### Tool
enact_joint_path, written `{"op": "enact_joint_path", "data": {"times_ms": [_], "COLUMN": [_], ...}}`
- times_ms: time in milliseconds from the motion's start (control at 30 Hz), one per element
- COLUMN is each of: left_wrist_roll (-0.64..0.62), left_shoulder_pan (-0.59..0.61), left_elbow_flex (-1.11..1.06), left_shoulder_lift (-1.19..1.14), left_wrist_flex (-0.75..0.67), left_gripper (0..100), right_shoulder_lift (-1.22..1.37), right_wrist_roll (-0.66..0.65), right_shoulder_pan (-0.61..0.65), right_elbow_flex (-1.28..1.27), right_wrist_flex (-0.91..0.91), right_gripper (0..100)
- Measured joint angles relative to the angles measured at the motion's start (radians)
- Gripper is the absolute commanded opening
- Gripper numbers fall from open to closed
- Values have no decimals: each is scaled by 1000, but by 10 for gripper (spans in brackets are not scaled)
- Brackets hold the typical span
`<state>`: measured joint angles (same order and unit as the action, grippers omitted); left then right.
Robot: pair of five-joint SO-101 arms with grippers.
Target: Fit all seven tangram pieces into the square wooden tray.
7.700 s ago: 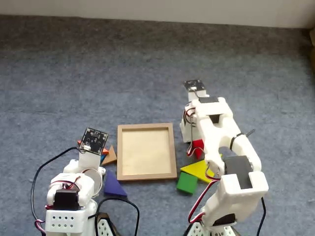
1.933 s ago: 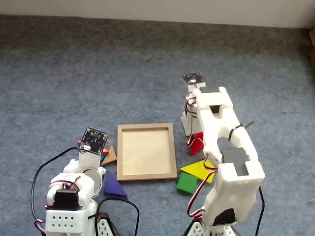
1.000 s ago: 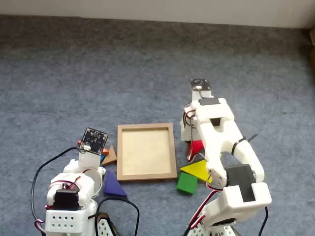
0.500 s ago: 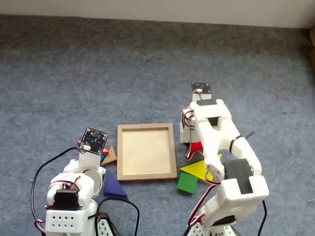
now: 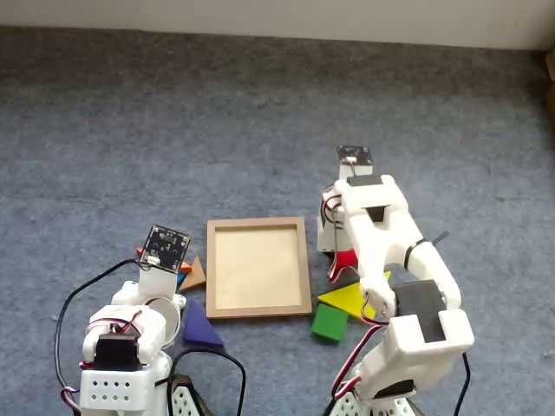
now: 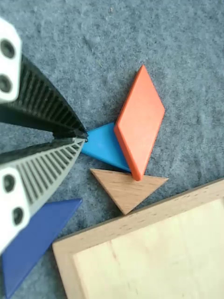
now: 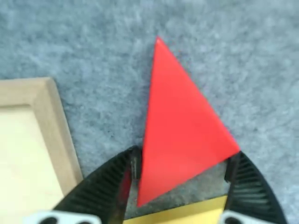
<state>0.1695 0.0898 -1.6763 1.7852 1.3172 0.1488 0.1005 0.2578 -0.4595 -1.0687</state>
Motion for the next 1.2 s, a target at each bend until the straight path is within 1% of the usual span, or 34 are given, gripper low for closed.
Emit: {"op": "enact_joint_path", "data": {"times_ms": [133,300,433,567,800,967,1200], "left_wrist_roll": [0,0,0,0,0,0,0], "left_shoulder_pan": [0,0,0,0,0,0,0], "left_elbow_flex": [0,0,0,0,0,0,0], "left_shoulder_lift": [0,0,0,0,0,0,0], "left_wrist_flex": [0,0,0,0,0,0,0], "left_gripper": [7,7,7,7,7,7,7], "right_shoulder_lift": [0,6,8,8,8,8,8], "right_wrist_roll": [0,0,-2,-37,-49,-49,-49], "right_shoulder_pan": [-2,-12,-12,-12,-12,5,6], "right_elbow_flex": [2,38,44,44,44,44,44], "right_wrist_flex": [-2,-29,-35,-35,8,11,11], "right_gripper": [285,361,361,361,360,287,283]}}
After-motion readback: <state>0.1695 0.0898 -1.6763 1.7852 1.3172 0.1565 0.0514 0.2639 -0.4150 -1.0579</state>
